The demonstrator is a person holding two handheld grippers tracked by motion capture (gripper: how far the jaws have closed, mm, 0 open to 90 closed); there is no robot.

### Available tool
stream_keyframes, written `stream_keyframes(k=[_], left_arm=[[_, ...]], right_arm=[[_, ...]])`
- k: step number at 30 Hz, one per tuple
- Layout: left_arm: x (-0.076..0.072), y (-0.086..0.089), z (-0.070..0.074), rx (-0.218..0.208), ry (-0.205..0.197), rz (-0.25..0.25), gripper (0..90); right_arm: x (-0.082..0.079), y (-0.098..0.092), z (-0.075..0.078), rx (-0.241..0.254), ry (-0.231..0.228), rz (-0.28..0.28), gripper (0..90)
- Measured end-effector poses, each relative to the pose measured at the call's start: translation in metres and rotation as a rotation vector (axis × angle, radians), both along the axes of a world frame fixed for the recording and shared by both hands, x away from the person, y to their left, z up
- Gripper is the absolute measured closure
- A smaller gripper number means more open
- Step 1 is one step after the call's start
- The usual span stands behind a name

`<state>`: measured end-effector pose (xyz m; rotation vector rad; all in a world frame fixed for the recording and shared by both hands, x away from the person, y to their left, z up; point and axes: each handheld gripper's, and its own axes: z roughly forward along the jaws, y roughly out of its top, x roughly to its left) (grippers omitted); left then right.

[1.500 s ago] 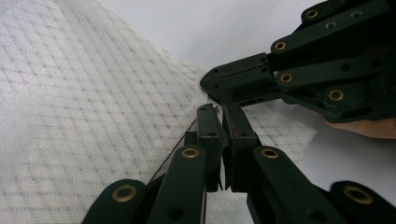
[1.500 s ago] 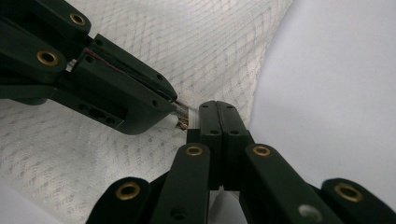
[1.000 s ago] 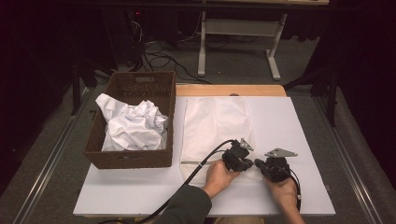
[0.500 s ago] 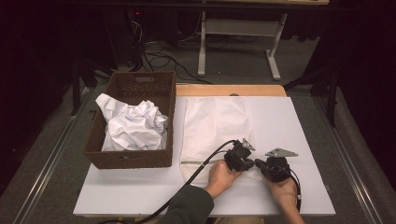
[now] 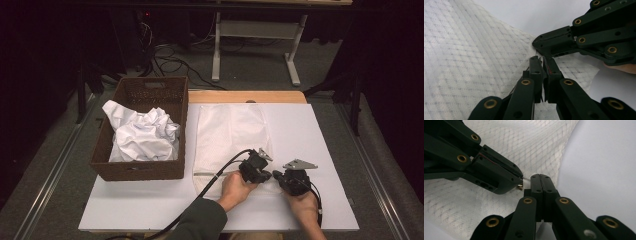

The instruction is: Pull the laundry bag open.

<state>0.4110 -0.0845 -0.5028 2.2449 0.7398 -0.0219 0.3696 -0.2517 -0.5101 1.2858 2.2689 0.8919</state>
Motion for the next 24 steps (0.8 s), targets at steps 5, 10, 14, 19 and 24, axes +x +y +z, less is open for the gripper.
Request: stream_keyframes(k=[5,10,14,19,24], left_arm=[[-0.004,0.015,0.012,0.028,-0.034,-0.012,87.0],[-0.007,0.022,0.014,0.023,-0.036,-0.014,86.9],[-0.007,0.023,0.013,0.017,-0.036,-0.021,86.8],[-0.007,0.027,0.016,0.029,-0.041,-0.025,86.7],[-0.008,0.030,0.018,0.029,-0.042,-0.026,86.8]], right_arm=[[0.000,0.001,0.000,-0.010,0.000,-0.003,90.0],[0.000,0.002,0.001,-0.010,0.001,-0.014,90.0],[-0.001,0.003,0.000,-0.009,-0.002,-0.017,90.0],[-0.001,0.002,0.000,-0.009,-0.002,-0.015,90.0],[0.000,0.002,0.001,-0.005,0.004,-0.016,90.0]])
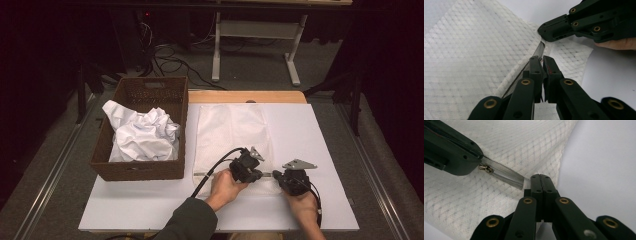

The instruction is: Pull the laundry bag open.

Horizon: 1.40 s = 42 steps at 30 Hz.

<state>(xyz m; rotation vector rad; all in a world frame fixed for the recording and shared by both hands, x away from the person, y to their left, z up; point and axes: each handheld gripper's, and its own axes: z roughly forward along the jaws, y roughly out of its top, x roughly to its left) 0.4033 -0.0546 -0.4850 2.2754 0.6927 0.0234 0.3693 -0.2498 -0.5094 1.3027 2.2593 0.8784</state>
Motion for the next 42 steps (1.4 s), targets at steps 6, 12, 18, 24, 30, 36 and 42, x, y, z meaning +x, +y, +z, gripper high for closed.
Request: stream_keyframes(k=[6,12,18,24,30,36,42], left_arm=[[0.000,0.007,0.002,-0.002,-0.001,0.000,86.7],[0.000,0.014,0.003,-0.011,0.003,0.004,86.7],[-0.001,0.018,0.004,-0.012,0.002,0.003,86.7],[-0.002,0.021,0.004,-0.011,-0.002,0.002,86.6],[-0.002,0.025,0.005,-0.013,-0.003,-0.002,86.6],[-0.003,0.026,0.005,-0.015,-0.001,-0.003,86.6],[-0.004,0.027,0.005,-0.022,-0.002,-0.006,86.6]], right_arm=[[0.000,0.000,0.000,0.006,0.001,-0.002,90.0],[0.000,0.000,0.000,0.007,0.002,-0.005,90.0],[0.000,0.000,0.000,0.007,0.002,-0.005,90.0],[0.000,-0.001,0.000,0.008,0.001,-0.004,90.0],[0.000,-0.001,0.000,0.011,0.002,-0.004,90.0],[0.000,-0.001,0.000,0.013,0.002,-0.005,90.0],[0.000,-0.001,0.000,0.014,0.002,-0.003,90.0]])
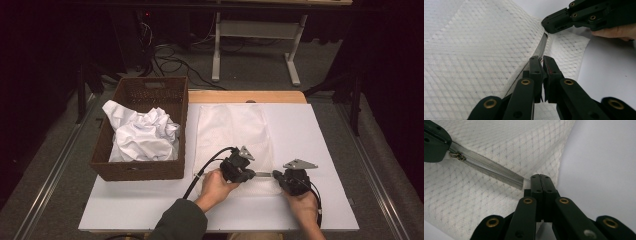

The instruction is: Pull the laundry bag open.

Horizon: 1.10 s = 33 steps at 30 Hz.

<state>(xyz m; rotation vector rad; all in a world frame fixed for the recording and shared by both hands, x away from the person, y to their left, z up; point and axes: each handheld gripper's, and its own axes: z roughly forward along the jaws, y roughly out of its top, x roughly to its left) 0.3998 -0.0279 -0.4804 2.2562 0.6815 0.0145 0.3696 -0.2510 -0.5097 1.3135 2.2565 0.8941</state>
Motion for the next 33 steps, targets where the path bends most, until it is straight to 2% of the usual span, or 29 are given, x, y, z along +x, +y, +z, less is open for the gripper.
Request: stream_keyframes(k=[11,33], left_arm=[[-0.001,0.010,0.000,-0.012,0.005,0.013,86.6],[-0.002,0.017,0.000,-0.017,0.013,0.013,86.6]], right_arm=[[0.000,0.000,0.000,0.001,0.002,0.001,90.0],[0.000,0.000,0.000,0.002,0.000,0.001,90.0]])
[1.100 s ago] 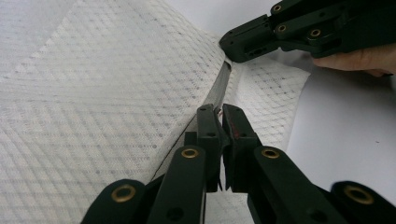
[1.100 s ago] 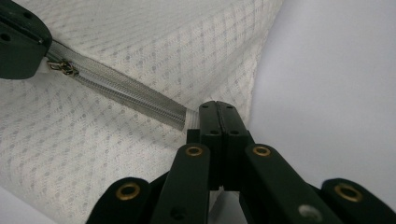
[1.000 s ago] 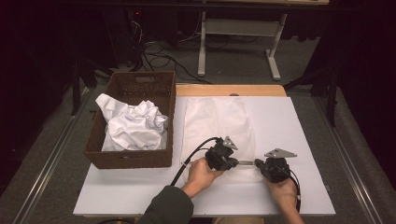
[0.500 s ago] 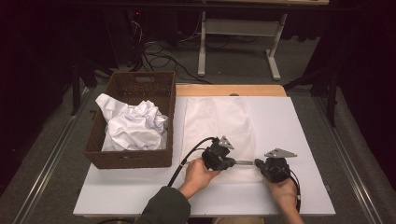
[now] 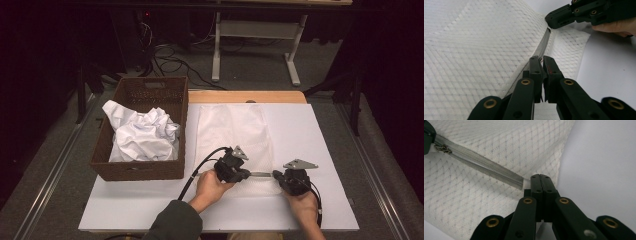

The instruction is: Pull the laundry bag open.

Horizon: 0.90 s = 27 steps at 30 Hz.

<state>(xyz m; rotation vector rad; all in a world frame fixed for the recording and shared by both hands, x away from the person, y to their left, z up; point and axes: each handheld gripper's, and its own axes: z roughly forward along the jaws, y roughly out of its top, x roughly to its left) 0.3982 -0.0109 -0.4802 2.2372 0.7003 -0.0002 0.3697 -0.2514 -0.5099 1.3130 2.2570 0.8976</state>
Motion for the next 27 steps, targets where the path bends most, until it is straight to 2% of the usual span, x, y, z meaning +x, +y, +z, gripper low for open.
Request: stream_keyframes(k=[12,19,27], left_arm=[[0.000,0.001,-0.001,0.007,-0.001,-0.008,86.6],[0.001,0.009,0.002,-0.004,0.000,0.001,86.6],[0.001,0.014,0.002,0.002,-0.004,0.002,86.6]], right_arm=[[0.000,0.000,0.000,0.001,-0.001,0.000,90.0],[0.000,0.000,0.000,0.002,0.000,-0.001,90.0],[0.000,0.000,0.000,0.002,-0.001,-0.001,90.0]])
